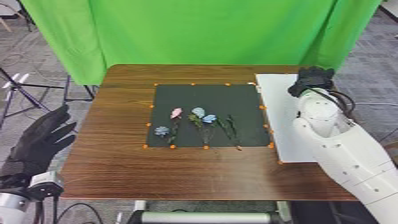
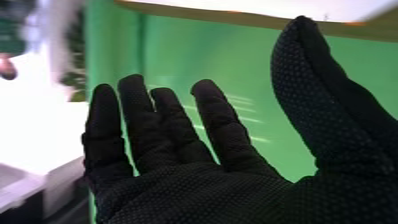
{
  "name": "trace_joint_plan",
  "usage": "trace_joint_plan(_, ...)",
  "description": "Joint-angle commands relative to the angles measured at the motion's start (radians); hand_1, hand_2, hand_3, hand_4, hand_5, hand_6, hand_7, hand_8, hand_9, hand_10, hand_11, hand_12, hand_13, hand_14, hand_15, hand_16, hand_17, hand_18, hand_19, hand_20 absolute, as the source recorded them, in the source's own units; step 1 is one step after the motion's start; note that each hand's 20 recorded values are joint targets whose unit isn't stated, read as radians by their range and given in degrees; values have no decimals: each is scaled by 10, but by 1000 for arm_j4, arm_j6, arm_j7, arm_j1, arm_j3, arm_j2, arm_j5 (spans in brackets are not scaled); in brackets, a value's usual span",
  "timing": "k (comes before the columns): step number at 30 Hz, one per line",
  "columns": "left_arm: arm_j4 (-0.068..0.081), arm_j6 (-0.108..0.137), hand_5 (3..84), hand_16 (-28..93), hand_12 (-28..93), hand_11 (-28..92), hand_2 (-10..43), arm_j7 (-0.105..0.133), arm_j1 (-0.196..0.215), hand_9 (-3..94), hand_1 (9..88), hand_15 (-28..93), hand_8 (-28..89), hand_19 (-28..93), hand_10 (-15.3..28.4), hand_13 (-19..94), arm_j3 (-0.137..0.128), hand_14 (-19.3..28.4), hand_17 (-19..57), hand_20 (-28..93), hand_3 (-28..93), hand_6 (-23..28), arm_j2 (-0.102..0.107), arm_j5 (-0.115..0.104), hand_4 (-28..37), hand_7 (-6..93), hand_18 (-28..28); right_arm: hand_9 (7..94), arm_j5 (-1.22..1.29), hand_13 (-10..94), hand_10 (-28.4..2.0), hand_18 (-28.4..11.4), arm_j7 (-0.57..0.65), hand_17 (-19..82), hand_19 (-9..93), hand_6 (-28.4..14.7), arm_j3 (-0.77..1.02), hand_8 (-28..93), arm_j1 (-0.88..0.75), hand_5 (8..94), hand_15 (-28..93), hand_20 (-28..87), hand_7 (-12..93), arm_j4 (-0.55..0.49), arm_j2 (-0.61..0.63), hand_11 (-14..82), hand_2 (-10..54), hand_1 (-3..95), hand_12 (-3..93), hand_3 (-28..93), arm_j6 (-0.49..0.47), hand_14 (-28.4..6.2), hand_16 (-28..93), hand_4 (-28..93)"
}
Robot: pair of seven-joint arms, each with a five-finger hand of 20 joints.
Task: Arrange flowers
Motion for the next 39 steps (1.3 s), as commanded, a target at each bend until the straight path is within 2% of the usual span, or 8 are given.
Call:
trace_joint_plan(1,-7,10,202,53,207,119,-31,6,14,180,245,206,-121,361,88,131,-6,124,-111,92,696,9,-4,-3,-279,239,184,222,30,222,-189,-211,19,31,563,-92,38,-85,-6,240,200,296,218,70,47,115,-95,290,271,878,10,-173,233,-257)
trace_joint_plan(4,-5,9,202,54,207,119,-31,7,11,181,245,206,-121,361,88,131,-5,123,-111,92,696,9,0,-4,-279,239,184,228,32,268,-179,-204,-2,44,548,-90,67,-89,-15,235,149,267,221,107,45,114,-95,291,265,879,-4,-163,227,-261)
trace_joint_plan(9,-7,8,202,53,208,120,-31,15,19,181,245,207,-122,360,88,134,-9,124,-110,92,696,9,0,-3,-279,239,184,277,49,387,-155,-166,-24,68,583,-85,90,-98,-41,249,163,286,241,135,56,128,-95,292,243,878,1,-90,227,-267)
trace_joint_plan(14,-6,7,202,52,207,120,-31,12,14,181,245,208,-123,361,87,135,-9,124,-110,92,697,9,1,-3,-279,240,185,340,108,457,-146,-162,-61,90,611,-77,114,-121,-53,283,200,311,275,160,51,153,-93,294,212,889,1,-77,205,-267)
trace_joint_plan(22,-3,3,202,51,207,121,-30,5,9,182,245,209,-123,361,87,136,-9,124,-110,92,699,9,5,-3,-280,240,185,511,38,638,-94,-157,-150,168,701,-7,92,-196,-98,429,344,366,390,167,59,308,-91,373,209,885,193,-27,227,-281)
trace_joint_plan(25,-5,7,203,51,206,122,-30,9,12,183,246,209,-123,361,87,136,-7,124,-110,92,698,9,5,-3,-280,241,185,638,34,719,-74,-160,-189,206,726,10,86,-94,-116,507,350,398,494,150,61,258,-93,439,355,827,278,-1,336,-282)
trace_joint_plan(30,-5,7,204,50,206,122,-29,7,13,183,246,209,-124,361,88,136,-9,124,-110,92,699,9,1,-3,-280,241,184,833,41,828,-58,-172,-249,253,759,31,93,-20,-161,669,457,444,505,73,62,193,-78,487,484,802,335,-11,302,-282)
trace_joint_plan(39,-5,12,205,50,205,122,-30,8,11,183,245,208,-123,361,88,136,-1,124,-110,92,702,9,1,-4,-281,241,185,860,52,836,-59,-174,-327,256,757,33,67,-33,-178,703,483,457,495,-61,7,189,-94,484,499,825,359,-11,302,-283)
